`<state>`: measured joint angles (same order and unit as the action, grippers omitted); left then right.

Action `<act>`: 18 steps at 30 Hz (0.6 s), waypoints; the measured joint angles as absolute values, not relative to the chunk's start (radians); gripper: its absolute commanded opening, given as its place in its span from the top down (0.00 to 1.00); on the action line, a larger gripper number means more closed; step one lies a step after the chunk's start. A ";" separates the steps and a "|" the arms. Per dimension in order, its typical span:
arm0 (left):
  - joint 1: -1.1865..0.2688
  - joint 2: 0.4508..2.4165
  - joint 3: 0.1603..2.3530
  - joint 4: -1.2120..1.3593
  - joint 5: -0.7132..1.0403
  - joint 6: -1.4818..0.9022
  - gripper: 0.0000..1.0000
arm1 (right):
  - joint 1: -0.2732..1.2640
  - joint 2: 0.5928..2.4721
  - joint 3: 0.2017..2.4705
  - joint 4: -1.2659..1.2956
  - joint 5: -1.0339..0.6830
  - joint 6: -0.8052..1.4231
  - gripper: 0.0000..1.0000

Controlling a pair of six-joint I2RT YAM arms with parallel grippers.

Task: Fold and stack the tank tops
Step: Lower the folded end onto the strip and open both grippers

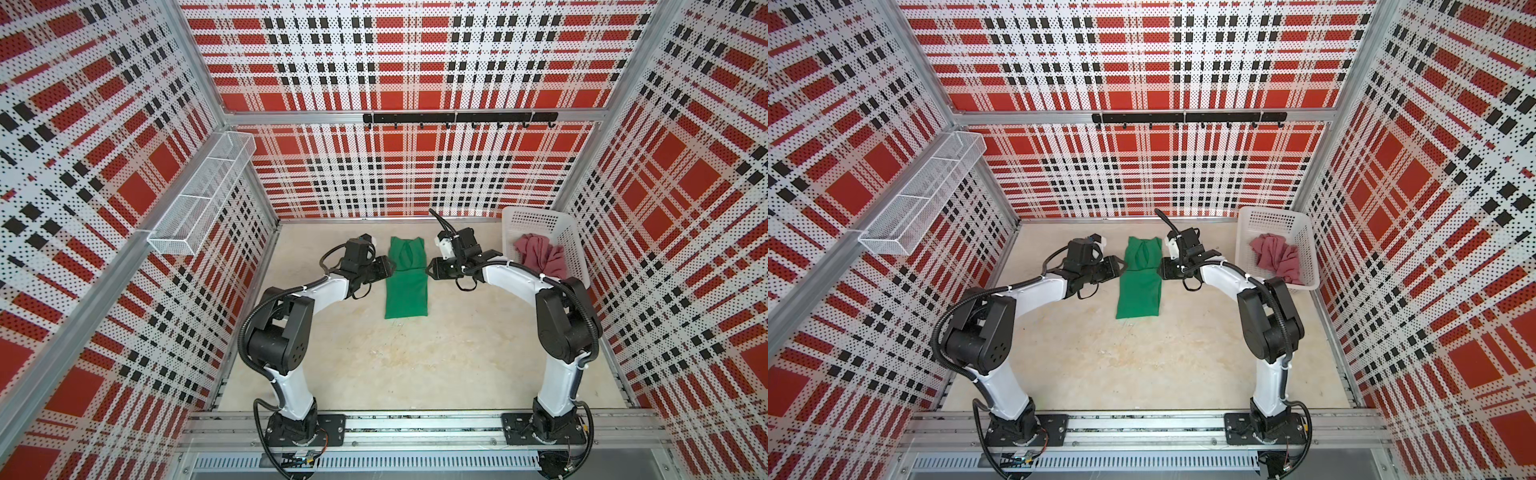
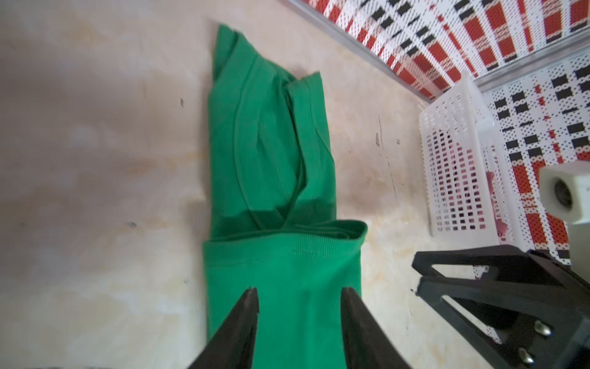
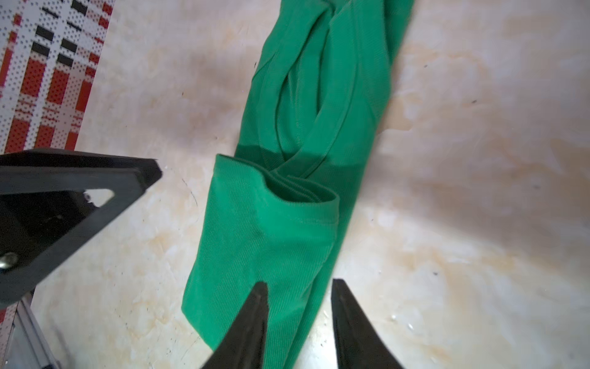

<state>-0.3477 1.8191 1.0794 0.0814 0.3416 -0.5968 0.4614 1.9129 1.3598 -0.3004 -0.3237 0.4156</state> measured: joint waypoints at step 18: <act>-0.430 2.033 1.084 0.274 0.321 -0.692 0.58 | 0.422 2.051 1.269 -0.078 -0.353 0.543 0.76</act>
<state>-0.4305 2.0331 1.0836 0.2737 0.3214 -0.6922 0.4217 2.0510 1.2686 -0.0784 -0.3531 0.5434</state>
